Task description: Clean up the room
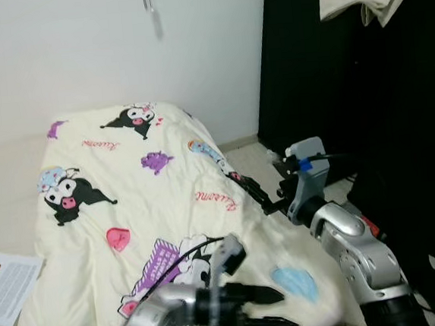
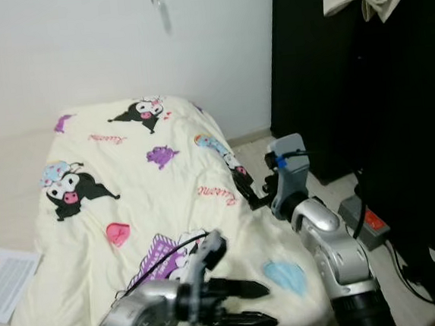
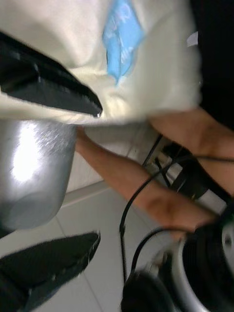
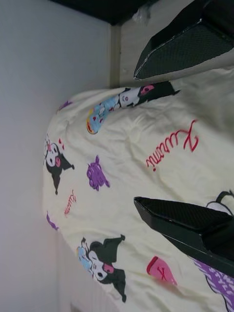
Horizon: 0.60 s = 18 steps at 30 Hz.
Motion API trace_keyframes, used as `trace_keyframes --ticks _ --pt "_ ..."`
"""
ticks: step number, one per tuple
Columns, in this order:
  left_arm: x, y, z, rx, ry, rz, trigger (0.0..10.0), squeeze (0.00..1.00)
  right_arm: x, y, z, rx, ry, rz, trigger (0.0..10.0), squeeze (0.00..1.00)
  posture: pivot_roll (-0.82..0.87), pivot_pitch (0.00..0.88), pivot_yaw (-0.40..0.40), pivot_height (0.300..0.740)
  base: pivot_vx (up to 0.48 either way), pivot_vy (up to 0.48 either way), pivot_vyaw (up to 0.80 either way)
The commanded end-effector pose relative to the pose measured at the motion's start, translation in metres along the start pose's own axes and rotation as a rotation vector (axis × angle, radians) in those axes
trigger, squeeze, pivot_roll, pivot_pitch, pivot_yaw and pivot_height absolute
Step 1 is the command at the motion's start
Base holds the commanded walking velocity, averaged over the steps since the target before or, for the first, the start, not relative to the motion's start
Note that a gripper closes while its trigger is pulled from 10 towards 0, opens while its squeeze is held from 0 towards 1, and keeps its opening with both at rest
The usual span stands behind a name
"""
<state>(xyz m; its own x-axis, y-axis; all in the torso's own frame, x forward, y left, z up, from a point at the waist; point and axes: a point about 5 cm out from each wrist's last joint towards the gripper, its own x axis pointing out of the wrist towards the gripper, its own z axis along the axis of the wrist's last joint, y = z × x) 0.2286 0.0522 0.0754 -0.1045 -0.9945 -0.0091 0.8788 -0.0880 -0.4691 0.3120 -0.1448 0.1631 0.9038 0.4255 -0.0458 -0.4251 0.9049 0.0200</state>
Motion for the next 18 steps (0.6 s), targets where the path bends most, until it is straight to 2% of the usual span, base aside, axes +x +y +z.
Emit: trace_keyframes --ticks 1,2,5,9,10,11,12,13,14,15,16,17,18 --pt "-0.003 -0.005 -0.002 -0.014 0.013 -0.036 10.0 1.0 0.003 0.002 0.002 -0.001 -0.017 0.009 10.0 0.0 -0.25 0.0 0.039 0.55 0.0 0.0 0.0" --pt "-0.011 -0.006 -0.003 -0.017 0.024 -0.029 10.0 1.0 0.006 0.001 0.001 0.002 -0.015 0.002 10.0 0.0 -0.25 0.0 0.039 0.55 0.0 0.0 0.0" --pt "-0.016 -0.006 -0.003 -0.017 0.03 -0.02 10.0 1.0 0.007 0.0 0.0 0.003 -0.011 -0.005 10.0 0.0 -0.24 0.0 0.04 0.55 0.0 0.0 0.0" --pt "-0.027 -0.003 -0.006 -0.025 0.03 0.044 10.0 1.0 0.01 -0.005 -0.006 0.015 0.009 -0.042 10.0 0.0 -0.24 0.0 0.044 0.55 0.0 0.0 0.0" --pt "-0.034 0.008 -0.008 -0.015 0.019 0.169 10.0 1.0 0.01 -0.008 -0.01 0.047 0.007 -0.051 10.0 0.0 -0.24 0.0 0.047 0.55 0.0 0.0 0.0" --pt "-0.045 0.025 -0.01 0.001 -0.002 0.352 10.0 1.0 0.009 -0.01 -0.014 0.065 0.017 -0.059 10.0 0.0 -0.23 0.0 0.047 0.555 0.0 0.0 0.0" --pt "-0.045 0.025 -0.01 0.001 -0.002 0.352 10.0 1.0 0.009 -0.01 -0.014 0.065 0.017 -0.059 10.0 0.0 -0.23 0.0 0.047 0.555 0.0 0.0 0.0" --pt "-0.057 0.039 -0.012 -0.003 -0.024 0.521 10.0 0.19 0.008 -0.011 -0.017 0.082 0.024 -0.065 10.0 0.0 -0.23 0.0 0.047 0.56 0.0 0.0 0.0" --pt "-0.057 0.039 -0.012 -0.003 -0.024 0.521 10.0 0.19 0.008 -0.011 -0.017 0.082 0.024 -0.065 10.0 0.0 -0.23 0.0 0.047 0.56 0.0 0.0 0.0" --pt "-0.069 0.051 -0.013 -0.03 -0.062 0.67 10.0 0.19 0.007 -0.012 -0.02 0.095 0.031 -0.071 10.0 0.0 -0.23 0.0 0.046 0.565 0.0 0.0 0.0" --pt "-0.069 0.051 -0.013 -0.03 -0.062 0.67 10.0 0.19 0.007 -0.012 -0.02 0.095 0.031 -0.071 10.0 0.0 -0.23 0.0 0.046 0.565 0.0 0.0 0.0" --pt "-0.087 0.061 -0.015 -0.062 -0.11 0.825 10.0 0.0 0.007 -0.012 -0.024 0.105 0.04 -0.072 10.0 0.0 -0.23 0.0 0.046 0.57 0.0 0.0 0.0" --pt "-0.107 0.066 -0.021 -0.108 -0.151 0.973 10.0 0.0 0.006 -0.012 -0.028 0.113 0.048 -0.072 10.0 0.0 -0.23 0.0 0.046 0.575 0.0 0.0 0.0"
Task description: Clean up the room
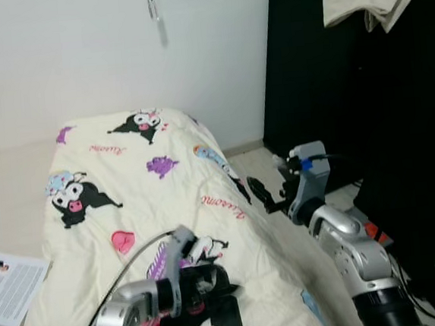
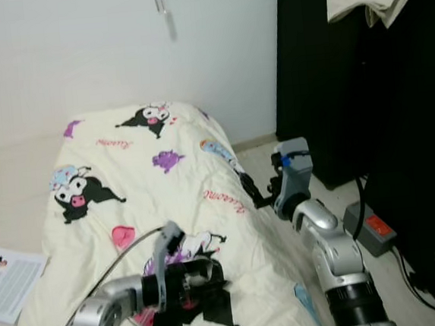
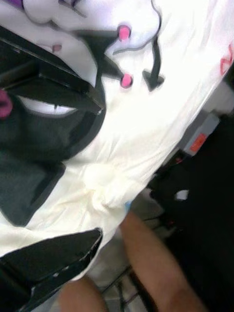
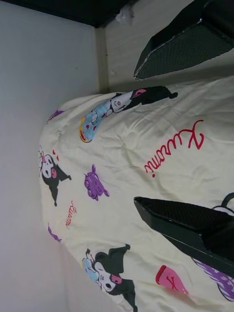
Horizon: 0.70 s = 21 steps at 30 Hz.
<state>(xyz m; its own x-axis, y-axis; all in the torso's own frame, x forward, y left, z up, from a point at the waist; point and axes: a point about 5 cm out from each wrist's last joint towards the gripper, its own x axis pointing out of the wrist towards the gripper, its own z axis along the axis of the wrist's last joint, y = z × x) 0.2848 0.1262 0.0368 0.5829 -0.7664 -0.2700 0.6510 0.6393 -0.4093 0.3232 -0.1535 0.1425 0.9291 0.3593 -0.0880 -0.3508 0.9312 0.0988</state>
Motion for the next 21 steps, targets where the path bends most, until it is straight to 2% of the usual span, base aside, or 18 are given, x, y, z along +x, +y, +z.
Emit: trace_keyframes --ticks 1,3,5,6,7,9,12,15,21 --pt "-0.016 0.024 -0.005 -0.05 -0.027 0.193 10.0 0.0 -0.001 0.0 -0.008 0.028 0.011 0.002 10.0 0.0 -0.23 0.0 0.046 0.575 0.0 0.0 0.0" --pt "-0.037 0.047 -0.017 -0.128 -0.044 0.395 10.0 0.0 0.0 0.001 -0.012 0.036 0.021 0.004 10.0 0.0 -0.23 0.0 0.046 0.585 0.0 0.0 0.0" --pt "-0.037 0.047 -0.017 -0.128 -0.044 0.395 10.0 0.0 0.0 0.001 -0.012 0.036 0.021 0.004 10.0 0.0 -0.23 0.0 0.046 0.585 0.0 0.0 0.0" --pt "-0.048 0.054 -0.027 -0.148 -0.022 0.486 10.0 0.0 0.001 0.002 -0.014 0.039 0.024 0.006 10.0 0.0 -0.23 0.0 0.046 0.59 0.0 0.0 0.0" --pt "-0.048 0.054 -0.027 -0.148 -0.022 0.486 10.0 0.0 0.001 0.002 -0.014 0.039 0.024 0.006 10.0 0.0 -0.23 0.0 0.046 0.59 0.0 0.0 0.0" --pt "-0.065 0.061 -0.048 -0.179 0.031 0.599 10.0 0.0 0.002 0.002 -0.016 0.042 0.026 0.009 10.0 0.0 -0.23 0.0 0.049 0.6 0.0 0.0 0.0" --pt "-0.071 0.061 -0.058 -0.195 0.049 0.633 10.0 0.0 0.002 0.002 -0.016 0.043 0.026 0.009 10.0 0.0 -0.23 0.0 0.049 0.605 0.0 0.0 0.0" --pt "-0.088 0.06 -0.087 -0.21 0.136 0.713 10.0 0.0 0.002 0.001 -0.02 0.041 0.038 0.008 10.0 0.0 -0.24 0.0 0.053 0.62 0.0 0.0 0.0" --pt "-0.096 0.06 -0.096 -0.22 0.163 0.757 10.0 0.0 0.0 0.0 -0.024 0.04 0.054 0.005 10.0 0.0 -0.24 0.0 0.055 0.63 0.0 0.0 0.0"
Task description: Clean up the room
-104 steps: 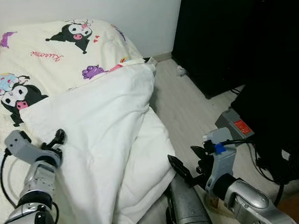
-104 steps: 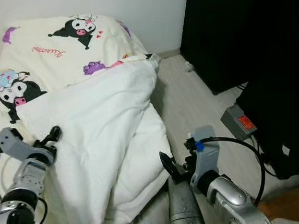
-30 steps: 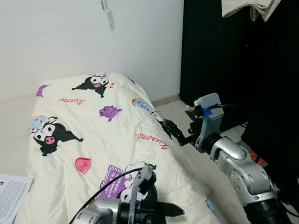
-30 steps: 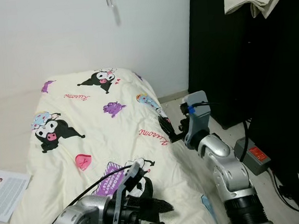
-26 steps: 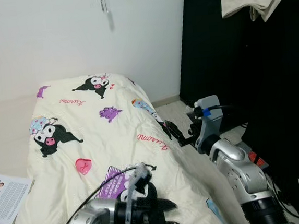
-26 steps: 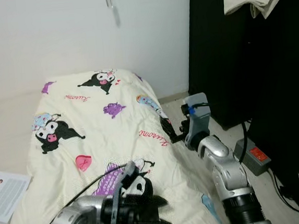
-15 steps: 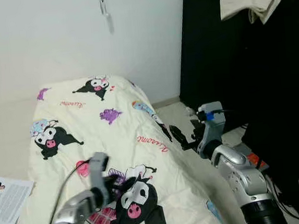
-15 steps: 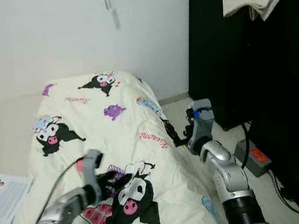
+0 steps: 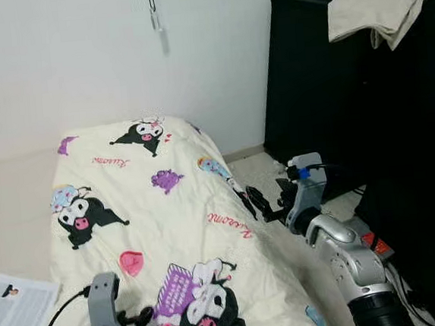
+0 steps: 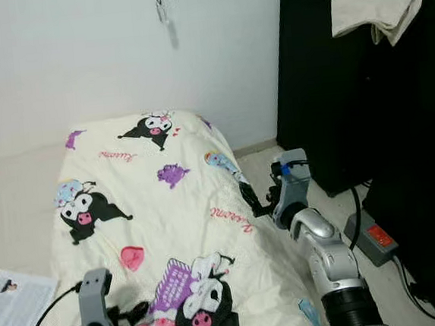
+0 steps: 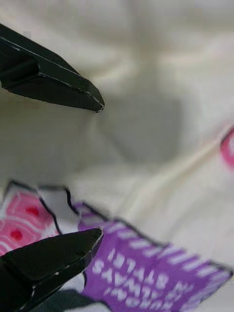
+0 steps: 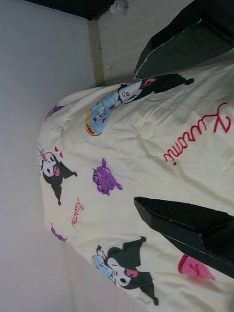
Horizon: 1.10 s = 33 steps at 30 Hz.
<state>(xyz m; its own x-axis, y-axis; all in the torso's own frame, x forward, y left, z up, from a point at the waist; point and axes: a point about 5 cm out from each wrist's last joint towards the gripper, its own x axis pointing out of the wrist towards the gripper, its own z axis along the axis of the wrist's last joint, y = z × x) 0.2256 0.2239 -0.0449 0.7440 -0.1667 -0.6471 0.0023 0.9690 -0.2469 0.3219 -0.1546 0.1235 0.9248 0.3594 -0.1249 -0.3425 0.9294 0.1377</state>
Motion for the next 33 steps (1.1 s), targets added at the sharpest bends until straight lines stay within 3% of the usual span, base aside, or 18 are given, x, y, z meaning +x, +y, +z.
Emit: trace_keyframes --ticks 1,5,15,17,21,27,33 --pt "-0.007 0.014 -0.009 0.001 0.03 0.064 10.0 0.0 -0.001 -0.001 -0.011 0.0 0.039 0.001 10.0 0.0 -0.24 0.0 0.055 0.635 0.0 0.0 0.0" --pt "-0.015 0.023 -0.027 -0.012 0.09 0.128 10.0 0.0 -0.006 -0.01 -0.04 -0.009 0.137 -0.033 10.0 0.0 -0.23 0.0 0.057 0.65 0.0 0.0 0.0" --pt "-0.019 0.023 -0.048 -0.011 0.16 0.182 10.0 0.0 -0.022 -0.024 -0.087 0.008 0.291 -0.094 10.0 0.0 -0.23 0.0 0.055 0.68 0.0 0.0 0.0" --pt "-0.021 0.021 -0.058 -0.008 0.2 0.195 10.0 0.0 -0.035 -0.035 -0.115 0.026 0.393 -0.163 10.0 0.0 -0.23 0.0 0.052 0.695 0.0 0.0 0.0" --pt "-0.022 0.021 -0.062 -0.008 0.219 0.214 10.0 0.0 -0.047 -0.043 -0.136 0.043 0.476 -0.225 10.0 0.0 -0.22 0.0 0.051 0.71 0.0 0.0 0.0" --pt "-0.021 0.022 -0.058 -0.021 0.207 0.222 10.0 0.0 -0.053 -0.043 -0.147 0.063 0.515 -0.249 10.0 0.0 -0.22 0.0 0.052 0.725 0.0 0.0 0.0" --pt "-0.023 0.03 -0.051 -0.036 0.183 0.266 10.0 0.0 -0.055 -0.033 -0.161 0.001 0.586 -0.23 10.0 0.0 -0.21 0.0 0.041 0.74 0.0 0.0 0.0"
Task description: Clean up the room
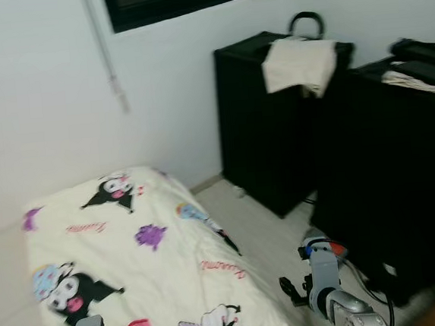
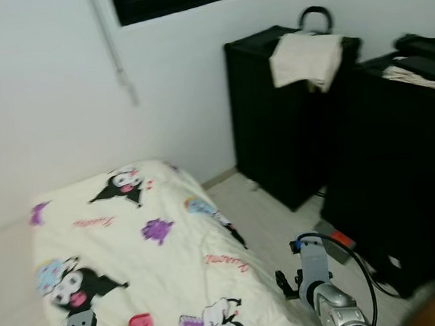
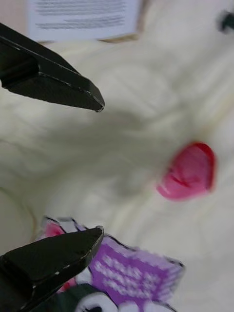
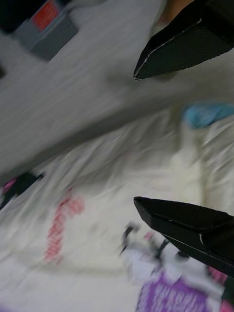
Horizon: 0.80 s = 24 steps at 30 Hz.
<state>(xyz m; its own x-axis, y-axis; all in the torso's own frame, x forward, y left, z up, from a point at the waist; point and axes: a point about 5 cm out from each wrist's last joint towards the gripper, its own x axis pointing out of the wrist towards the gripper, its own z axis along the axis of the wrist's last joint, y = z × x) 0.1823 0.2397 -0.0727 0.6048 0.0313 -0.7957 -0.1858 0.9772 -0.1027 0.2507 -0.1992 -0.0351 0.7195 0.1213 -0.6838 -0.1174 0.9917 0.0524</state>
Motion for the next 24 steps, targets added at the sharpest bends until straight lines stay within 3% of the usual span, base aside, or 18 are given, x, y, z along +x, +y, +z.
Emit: trace_keyframes --ticks 1,7,14,17,18,24 --pt "-0.003 0.01 -0.005 0.006 0.02 0.04 10.0 0.0 0.004 0.009 0.004 -0.035 -0.009 0.015 10.0 0.0 -0.21 0.0 0.039 0.74 0.0 0.0 0.0" --pt "-0.004 0.013 -0.006 0.044 0.026 0.051 10.0 0.0 0.004 0.013 -0.007 -0.063 0.039 0.02 10.0 0.0 -0.19 0.0 0.034 0.74 0.0 0.0 0.28" --pt "-0.004 0.012 -0.01 0.073 0.041 0.05 10.0 0.0 0.004 0.018 -0.021 -0.09 0.091 0.026 10.0 0.0 -0.18 0.0 0.035 0.74 0.0 -0.475 0.72" --pt "-0.004 0.01 -0.014 0.076 0.061 0.051 10.0 0.0 0.003 0.016 -0.024 -0.099 0.099 0.012 10.0 0.0 -0.18 0.0 0.034 0.74 0.0 0.0 0.71" --pt "-0.004 0.008 -0.016 0.111 0.084 0.053 10.0 0.0 0.002 0.012 -0.026 -0.106 0.108 -0.018 10.0 0.0 -0.19 0.0 0.034 0.74 0.0 0.0 0.66" --pt "-0.003 0.005 -0.015 0.099 0.07 0.031 10.0 0.0 0.0 0.01 -0.035 -0.086 0.168 -0.039 10.0 0.0 -0.19 0.0 0.035 0.74 0.0 0.0 0.0"
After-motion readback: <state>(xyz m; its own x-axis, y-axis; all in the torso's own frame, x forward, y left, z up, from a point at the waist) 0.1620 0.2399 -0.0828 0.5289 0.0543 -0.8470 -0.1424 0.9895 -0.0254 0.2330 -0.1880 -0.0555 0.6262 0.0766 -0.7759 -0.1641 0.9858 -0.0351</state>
